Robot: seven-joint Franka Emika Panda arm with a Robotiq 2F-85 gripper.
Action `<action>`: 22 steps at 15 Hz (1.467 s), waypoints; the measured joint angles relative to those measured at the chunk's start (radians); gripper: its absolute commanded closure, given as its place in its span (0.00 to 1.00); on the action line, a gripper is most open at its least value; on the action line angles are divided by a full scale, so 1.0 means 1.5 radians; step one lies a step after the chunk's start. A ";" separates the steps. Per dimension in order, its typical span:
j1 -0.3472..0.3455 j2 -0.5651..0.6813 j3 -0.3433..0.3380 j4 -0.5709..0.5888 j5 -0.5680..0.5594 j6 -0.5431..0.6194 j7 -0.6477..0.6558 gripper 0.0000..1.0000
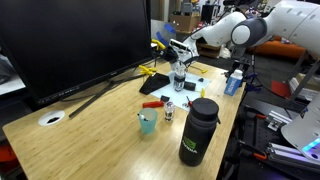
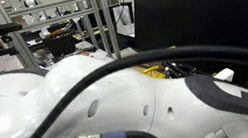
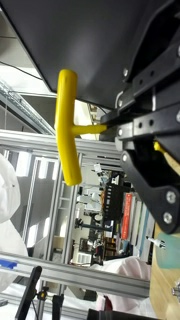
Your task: Get the rightmost yellow object and put it behind all the yellow objects on the black base
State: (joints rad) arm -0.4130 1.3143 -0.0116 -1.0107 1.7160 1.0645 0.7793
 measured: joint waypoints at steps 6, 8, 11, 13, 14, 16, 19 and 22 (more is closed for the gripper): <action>0.008 0.016 0.001 0.000 -0.002 0.010 -0.001 0.98; 0.011 0.023 0.001 0.002 -0.003 0.023 -0.001 0.98; 0.010 0.028 -0.001 0.004 -0.004 0.046 -0.001 0.98; 0.008 0.031 -0.003 0.006 -0.005 0.062 -0.001 0.98; 0.006 0.034 -0.004 0.007 -0.005 0.069 -0.001 0.98; 0.004 0.042 -0.004 0.007 -0.005 0.080 0.000 0.98; 0.005 0.045 -0.004 0.010 -0.007 0.087 0.005 0.98; 0.005 0.050 -0.004 0.019 -0.007 0.094 0.022 0.98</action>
State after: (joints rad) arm -0.4057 1.3895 -0.0175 -0.9816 1.7052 1.2056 0.8124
